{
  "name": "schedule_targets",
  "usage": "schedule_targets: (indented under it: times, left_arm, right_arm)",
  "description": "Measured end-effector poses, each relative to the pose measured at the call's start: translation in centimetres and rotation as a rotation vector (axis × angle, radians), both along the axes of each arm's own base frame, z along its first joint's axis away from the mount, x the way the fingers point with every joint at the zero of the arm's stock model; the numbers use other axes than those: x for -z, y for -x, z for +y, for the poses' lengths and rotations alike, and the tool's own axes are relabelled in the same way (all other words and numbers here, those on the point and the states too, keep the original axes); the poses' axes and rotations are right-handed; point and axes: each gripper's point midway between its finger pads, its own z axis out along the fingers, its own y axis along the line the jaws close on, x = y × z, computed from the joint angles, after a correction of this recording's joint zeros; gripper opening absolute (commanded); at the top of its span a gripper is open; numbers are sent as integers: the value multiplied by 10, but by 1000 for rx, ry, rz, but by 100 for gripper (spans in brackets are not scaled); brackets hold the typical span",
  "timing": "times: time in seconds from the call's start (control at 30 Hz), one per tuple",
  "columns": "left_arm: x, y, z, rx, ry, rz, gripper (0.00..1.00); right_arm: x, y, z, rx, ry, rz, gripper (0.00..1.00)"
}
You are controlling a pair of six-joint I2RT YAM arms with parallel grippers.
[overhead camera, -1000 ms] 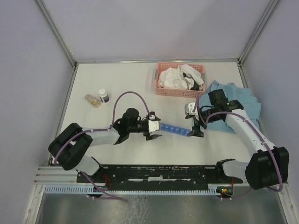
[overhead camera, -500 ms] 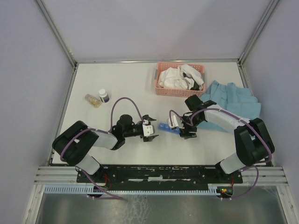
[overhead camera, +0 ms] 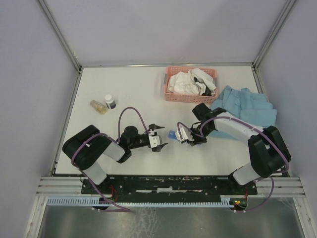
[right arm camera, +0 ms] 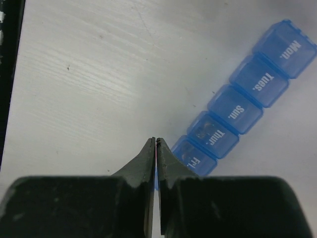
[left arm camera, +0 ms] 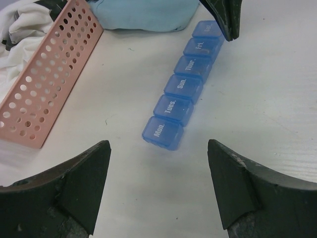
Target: Sort the pills into containers
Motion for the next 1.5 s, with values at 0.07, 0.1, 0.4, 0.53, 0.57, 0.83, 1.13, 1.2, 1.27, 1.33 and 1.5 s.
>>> schedule_targets:
  times: [0.07,0.1,0.4,0.53,0.57,0.83,1.13,1.2,1.27,1.33,1.5]
  left_arm:
    - [1,1,0,2,-2,2,85]
    - [2,1,-1,5,-3,3,85]
    - [2,2,-1,7,-5,4,85]
    - [2,2,-2,8,-5,4,85]
    - [2,3,-2,9,-5,4,85]
    - [0,9,-7,23,5,16,83]
    - [-28,41,-30,54,108,25,82]
    - [-32,41,-31,37,136,49,82]
    - [-38,39,-31,15,171,62,82]
    - [-39,37,-28,-12,203,68,82]
    - [-9,38,-17,-61,161,130,81]
  right_arm:
    - [6,4,0,-20,25,18,9]
    - [10,6,0,-30,40,27,9]
    - [28,4,-8,-23,155,43,8]
    - [27,-7,-10,17,185,10,9]
    - [27,-9,-11,26,191,3,9]
    - [24,-36,-24,159,229,-50,23]
    - [-7,-24,1,168,11,41,68]
    - [-18,-27,13,182,-61,38,78]
    - [-24,-35,22,210,-107,15,83]
    - [-25,-43,28,236,-133,-12,85]
    - [-14,-53,37,280,-128,-22,87]
